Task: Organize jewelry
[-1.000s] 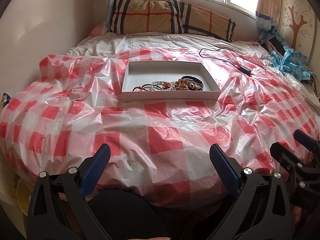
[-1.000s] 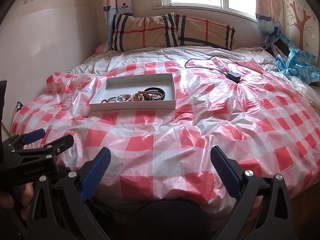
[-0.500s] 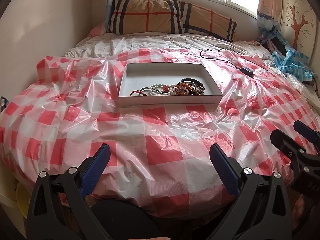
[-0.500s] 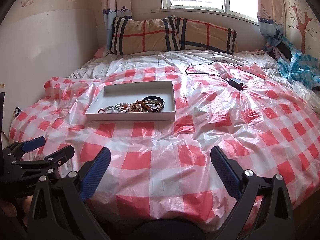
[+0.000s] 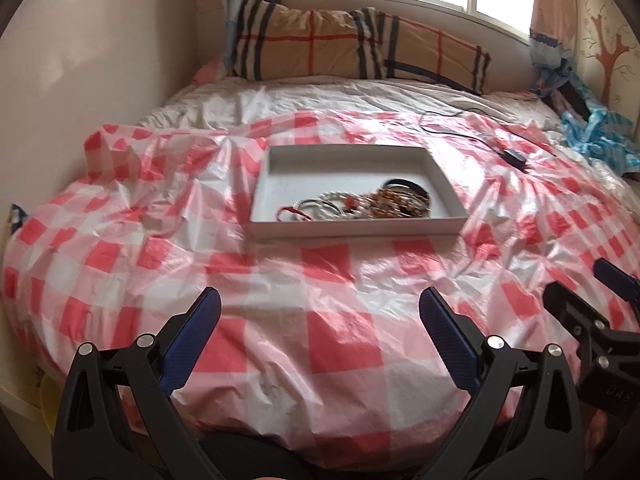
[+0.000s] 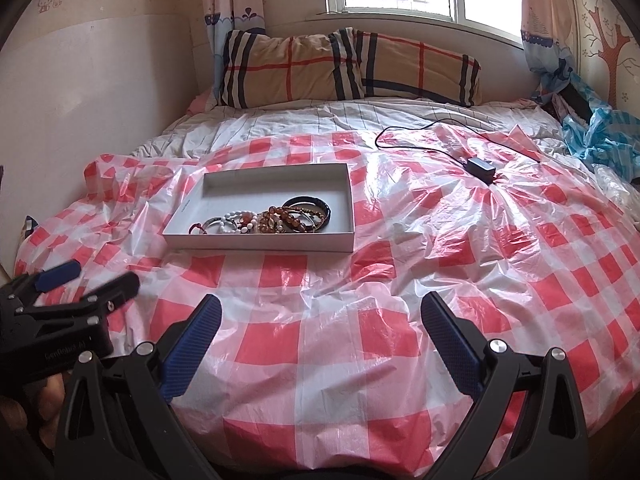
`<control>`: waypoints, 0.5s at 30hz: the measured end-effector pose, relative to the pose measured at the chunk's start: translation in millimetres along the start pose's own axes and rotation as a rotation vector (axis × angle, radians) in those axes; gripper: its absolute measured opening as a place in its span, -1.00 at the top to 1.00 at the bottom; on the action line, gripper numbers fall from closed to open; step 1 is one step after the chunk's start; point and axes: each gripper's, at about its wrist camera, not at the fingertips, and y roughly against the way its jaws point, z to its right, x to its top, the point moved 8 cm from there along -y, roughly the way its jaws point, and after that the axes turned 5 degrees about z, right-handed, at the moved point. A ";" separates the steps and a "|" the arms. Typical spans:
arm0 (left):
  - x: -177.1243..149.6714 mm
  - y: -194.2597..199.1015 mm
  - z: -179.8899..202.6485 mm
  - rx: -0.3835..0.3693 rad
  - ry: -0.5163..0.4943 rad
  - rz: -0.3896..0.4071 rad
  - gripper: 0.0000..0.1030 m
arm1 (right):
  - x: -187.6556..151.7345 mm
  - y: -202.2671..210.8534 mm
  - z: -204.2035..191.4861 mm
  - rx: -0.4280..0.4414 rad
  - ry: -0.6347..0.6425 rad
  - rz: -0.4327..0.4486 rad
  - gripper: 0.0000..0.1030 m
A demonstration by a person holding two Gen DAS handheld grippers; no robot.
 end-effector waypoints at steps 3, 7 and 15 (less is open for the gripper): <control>4.6 -2.0 -3.8 -0.010 0.013 0.000 -0.85 | 0.3 -4.1 1.4 0.001 -0.013 -0.004 -0.86; 6.6 0.3 -3.5 -0.033 -0.004 0.002 -0.85 | 2.1 -2.3 2.6 -0.004 -0.018 0.003 -0.86; -6.3 -5.5 -5.6 -0.027 0.006 -0.059 -0.85 | 10.3 2.5 15.7 -0.039 0.002 0.023 -0.86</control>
